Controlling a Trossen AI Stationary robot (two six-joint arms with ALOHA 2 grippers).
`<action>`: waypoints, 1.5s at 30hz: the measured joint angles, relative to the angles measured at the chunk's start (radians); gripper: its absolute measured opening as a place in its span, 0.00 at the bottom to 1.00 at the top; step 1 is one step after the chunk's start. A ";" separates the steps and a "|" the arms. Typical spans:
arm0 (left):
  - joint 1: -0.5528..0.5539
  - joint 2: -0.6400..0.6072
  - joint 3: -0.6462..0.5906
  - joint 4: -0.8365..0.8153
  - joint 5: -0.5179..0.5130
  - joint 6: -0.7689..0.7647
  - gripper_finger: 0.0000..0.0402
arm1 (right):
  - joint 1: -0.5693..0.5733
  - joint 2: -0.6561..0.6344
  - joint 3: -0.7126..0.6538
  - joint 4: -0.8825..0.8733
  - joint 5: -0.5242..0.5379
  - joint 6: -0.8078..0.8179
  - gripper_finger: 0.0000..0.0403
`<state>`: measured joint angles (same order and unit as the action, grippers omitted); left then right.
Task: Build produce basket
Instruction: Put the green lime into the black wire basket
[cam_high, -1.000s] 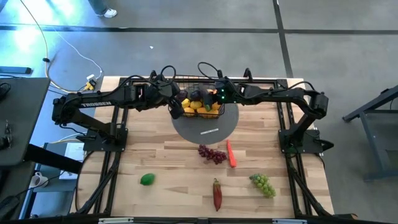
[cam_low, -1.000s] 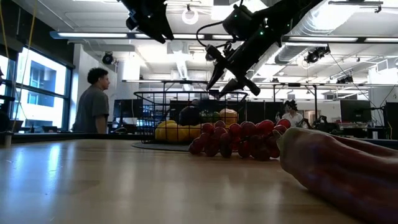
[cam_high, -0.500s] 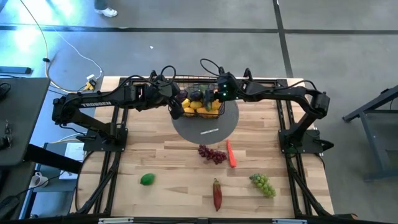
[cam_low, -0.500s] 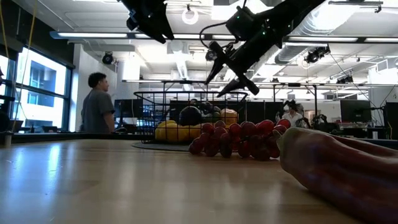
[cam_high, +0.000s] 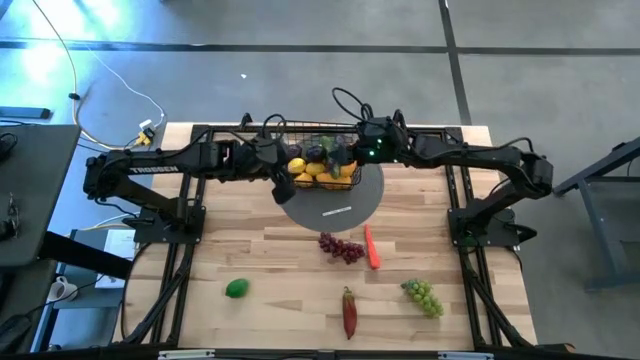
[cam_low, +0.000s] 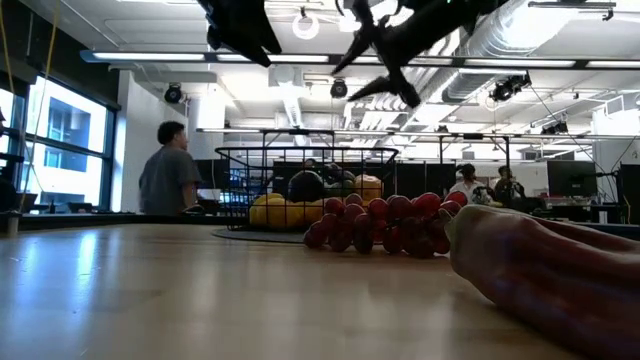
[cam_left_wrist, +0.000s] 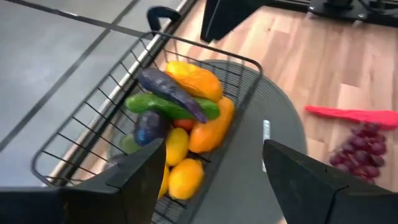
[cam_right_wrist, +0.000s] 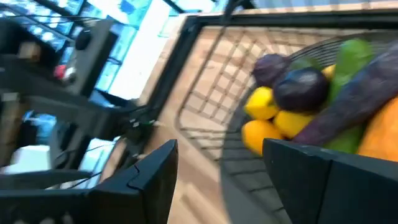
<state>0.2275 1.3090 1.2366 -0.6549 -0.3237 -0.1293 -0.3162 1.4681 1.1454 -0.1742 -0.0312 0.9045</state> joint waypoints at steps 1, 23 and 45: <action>-0.009 0.000 0.000 -0.009 0.000 -0.012 0.65 | 0.014 -0.010 0.000 -0.003 0.001 0.004 0.53; -0.256 0.000 0.000 -0.286 0.059 -0.283 0.65 | 0.274 -0.043 0.000 -0.225 0.102 0.116 0.53; -0.734 0.000 -0.001 -0.449 0.127 -0.595 0.65 | 0.343 -0.043 0.000 -0.261 -0.056 -0.024 0.53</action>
<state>-0.5067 1.3090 1.2354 -1.1034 -0.1970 -0.7245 0.0269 1.4250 1.1454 -0.4356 -0.0875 0.8805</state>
